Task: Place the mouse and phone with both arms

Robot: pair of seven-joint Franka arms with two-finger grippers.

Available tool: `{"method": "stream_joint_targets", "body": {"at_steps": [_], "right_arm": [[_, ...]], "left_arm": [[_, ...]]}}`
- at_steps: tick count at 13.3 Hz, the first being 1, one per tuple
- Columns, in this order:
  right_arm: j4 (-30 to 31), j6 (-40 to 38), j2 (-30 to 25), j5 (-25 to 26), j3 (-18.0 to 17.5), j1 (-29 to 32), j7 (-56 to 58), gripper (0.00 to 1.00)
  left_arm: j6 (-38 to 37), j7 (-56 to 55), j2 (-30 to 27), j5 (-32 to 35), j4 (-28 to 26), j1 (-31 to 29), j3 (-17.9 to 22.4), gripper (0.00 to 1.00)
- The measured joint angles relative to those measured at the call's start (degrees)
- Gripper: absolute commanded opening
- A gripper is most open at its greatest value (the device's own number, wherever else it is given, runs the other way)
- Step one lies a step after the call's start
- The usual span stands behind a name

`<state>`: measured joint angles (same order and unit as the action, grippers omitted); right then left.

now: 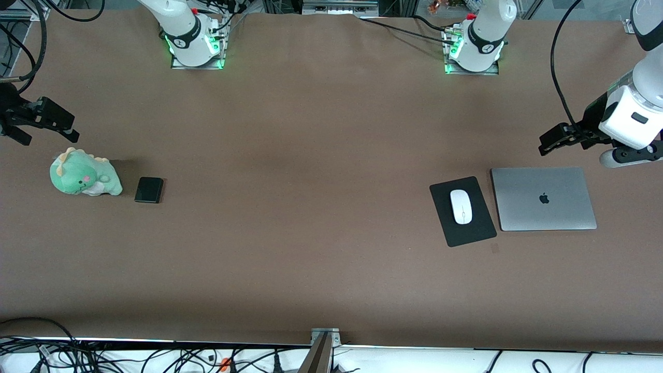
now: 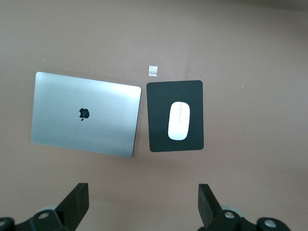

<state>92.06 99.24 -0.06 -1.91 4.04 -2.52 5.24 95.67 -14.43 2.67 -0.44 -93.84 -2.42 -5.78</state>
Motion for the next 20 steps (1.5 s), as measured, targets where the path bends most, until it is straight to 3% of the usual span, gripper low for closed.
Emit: {"method": "stream_joint_targets", "body": {"at_steps": [12,20], "right_arm": [[0.0,-0.9,0.1,0.0,0.2,0.2,0.0,1.00],[0.0,-1.0,0.1,0.0,0.5,0.2,0.0,1.00]], "left_arm": [[0.0,0.0,0.1,0.3,0.0,0.0,0.0,1.00],[0.0,-0.2,0.1,4.3,0.6,0.3,-1.1,1.00]]}}
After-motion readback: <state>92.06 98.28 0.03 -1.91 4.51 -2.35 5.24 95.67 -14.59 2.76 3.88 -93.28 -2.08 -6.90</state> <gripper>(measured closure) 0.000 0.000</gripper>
